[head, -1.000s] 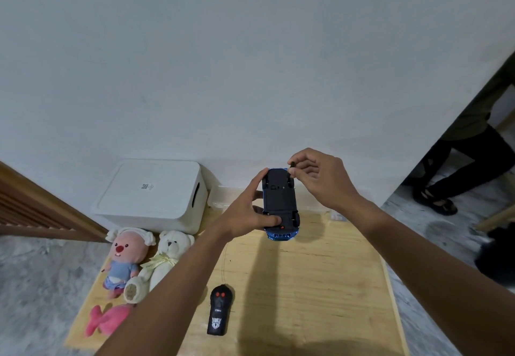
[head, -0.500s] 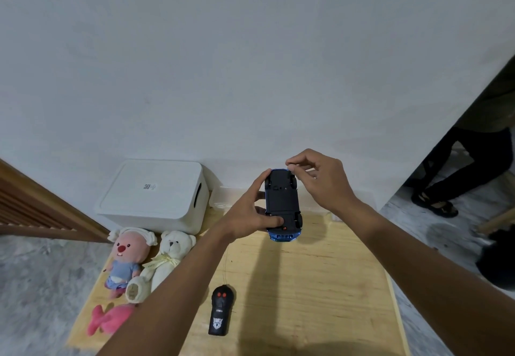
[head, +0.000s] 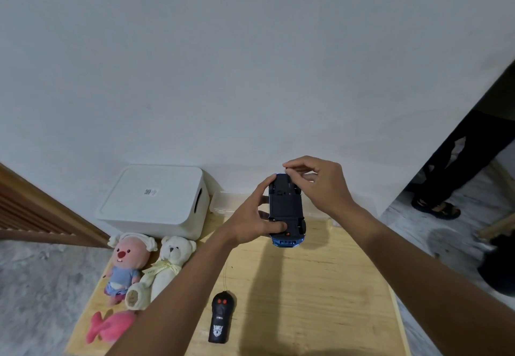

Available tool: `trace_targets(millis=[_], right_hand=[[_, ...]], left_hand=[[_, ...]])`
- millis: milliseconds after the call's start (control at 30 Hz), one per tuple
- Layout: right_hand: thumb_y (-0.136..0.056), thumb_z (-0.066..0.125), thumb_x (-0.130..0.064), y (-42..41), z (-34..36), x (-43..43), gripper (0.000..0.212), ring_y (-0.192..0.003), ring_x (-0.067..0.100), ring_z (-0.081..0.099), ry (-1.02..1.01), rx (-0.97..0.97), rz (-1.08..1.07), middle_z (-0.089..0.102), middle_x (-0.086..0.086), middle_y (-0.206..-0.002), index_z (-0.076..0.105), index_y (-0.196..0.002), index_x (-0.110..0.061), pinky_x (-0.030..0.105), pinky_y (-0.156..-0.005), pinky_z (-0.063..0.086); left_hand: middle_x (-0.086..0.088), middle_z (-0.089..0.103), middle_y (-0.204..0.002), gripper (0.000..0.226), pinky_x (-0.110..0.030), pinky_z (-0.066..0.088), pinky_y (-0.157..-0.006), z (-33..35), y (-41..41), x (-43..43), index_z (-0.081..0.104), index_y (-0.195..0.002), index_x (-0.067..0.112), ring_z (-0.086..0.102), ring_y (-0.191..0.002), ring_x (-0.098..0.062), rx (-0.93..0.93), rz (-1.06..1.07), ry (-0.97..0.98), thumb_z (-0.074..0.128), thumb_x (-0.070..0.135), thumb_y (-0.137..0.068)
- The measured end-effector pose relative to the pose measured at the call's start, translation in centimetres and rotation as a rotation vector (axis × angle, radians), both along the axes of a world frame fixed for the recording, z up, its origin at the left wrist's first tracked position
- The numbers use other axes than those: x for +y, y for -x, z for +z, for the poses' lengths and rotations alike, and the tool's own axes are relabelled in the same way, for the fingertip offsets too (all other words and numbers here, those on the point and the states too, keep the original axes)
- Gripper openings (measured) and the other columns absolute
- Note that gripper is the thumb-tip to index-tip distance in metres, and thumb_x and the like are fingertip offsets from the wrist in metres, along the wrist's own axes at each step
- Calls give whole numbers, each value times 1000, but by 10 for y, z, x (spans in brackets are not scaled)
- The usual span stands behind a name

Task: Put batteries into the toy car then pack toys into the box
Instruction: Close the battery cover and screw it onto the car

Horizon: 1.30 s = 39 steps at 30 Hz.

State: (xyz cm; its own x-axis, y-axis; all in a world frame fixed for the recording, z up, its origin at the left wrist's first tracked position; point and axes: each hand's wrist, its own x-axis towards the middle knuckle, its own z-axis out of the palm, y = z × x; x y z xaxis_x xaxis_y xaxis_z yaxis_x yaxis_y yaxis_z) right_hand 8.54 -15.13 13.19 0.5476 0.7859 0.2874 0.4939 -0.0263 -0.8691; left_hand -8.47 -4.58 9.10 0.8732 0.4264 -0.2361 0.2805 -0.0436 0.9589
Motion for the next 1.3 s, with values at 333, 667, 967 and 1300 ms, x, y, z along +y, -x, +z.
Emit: trace_targets(millis=[333,667,967,1300], right_hand=[[-85,79,-14,0,4,2,10,-84,6,70,-11,55,-33,73,-8,-84,73,-91,-19,26,-78,60],[-87,77,-15,-8,4,-6,4,-86,7,71,-14,72,-53,75,-9,-87,76,-91,-17,24,-80,60],[-93,69,-14,-12,5,-13,14,-94,6,71,8,0,38,76,-13,-98,79,-101,-20,21,-83,58],[-84,80,-17,-8,12,-5,9,-78,11,72,14,107,29,75,-5,-80,73,-89,-20,20,-73,57]], left_hand=[[-3,57,-133,102,-42,64,-79,-2,-2,-5,29,-150,57,70,-104,-27,9,-1,-7,84,7,-80],[-2,57,-133,101,-40,64,-78,-1,-4,-4,29,-150,56,72,-99,-23,6,6,-2,83,6,-81],[2,56,-134,102,-39,64,-79,-1,1,-5,26,-151,57,72,-101,-22,13,14,-18,83,8,-82],[2,56,-133,102,-46,63,-85,-2,6,-7,26,-151,58,70,-104,-24,14,27,-40,85,10,-81]])
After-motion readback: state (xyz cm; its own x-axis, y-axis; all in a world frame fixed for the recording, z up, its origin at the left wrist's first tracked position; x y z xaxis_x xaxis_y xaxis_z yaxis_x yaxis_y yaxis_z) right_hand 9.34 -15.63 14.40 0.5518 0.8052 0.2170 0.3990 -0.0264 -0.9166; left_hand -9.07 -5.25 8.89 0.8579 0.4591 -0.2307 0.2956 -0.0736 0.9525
